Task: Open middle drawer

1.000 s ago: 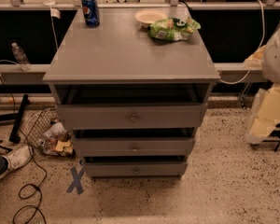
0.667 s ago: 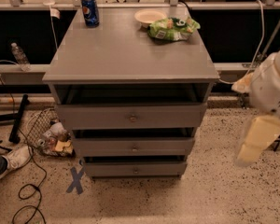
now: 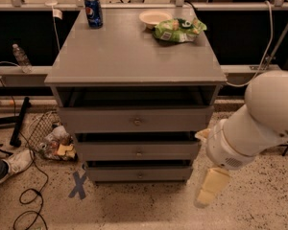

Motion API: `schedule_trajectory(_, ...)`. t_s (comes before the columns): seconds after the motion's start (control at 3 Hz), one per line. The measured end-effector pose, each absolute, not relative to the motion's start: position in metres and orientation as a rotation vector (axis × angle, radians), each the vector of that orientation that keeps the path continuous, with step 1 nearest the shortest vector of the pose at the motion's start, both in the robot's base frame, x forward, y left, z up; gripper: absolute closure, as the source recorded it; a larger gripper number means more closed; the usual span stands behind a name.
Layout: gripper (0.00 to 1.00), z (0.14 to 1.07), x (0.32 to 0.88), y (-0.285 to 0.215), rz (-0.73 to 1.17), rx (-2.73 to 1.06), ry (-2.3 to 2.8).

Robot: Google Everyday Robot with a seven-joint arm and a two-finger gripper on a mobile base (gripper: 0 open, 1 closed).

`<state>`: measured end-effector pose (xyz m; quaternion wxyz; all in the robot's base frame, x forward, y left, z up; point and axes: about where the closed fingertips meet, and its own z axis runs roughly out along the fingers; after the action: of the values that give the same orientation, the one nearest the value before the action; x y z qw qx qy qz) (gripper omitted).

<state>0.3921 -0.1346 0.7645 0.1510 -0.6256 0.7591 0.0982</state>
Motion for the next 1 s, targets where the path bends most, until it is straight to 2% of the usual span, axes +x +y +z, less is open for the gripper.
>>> schedule_trajectory(0.67, 0.0, 0.764, 0.397, -0.135, 0.255, -1.773, 2.172)
schedule_trajectory(1.0, 0.0, 0.73, 0.403, -0.122, 0.268, -1.788, 2.157)
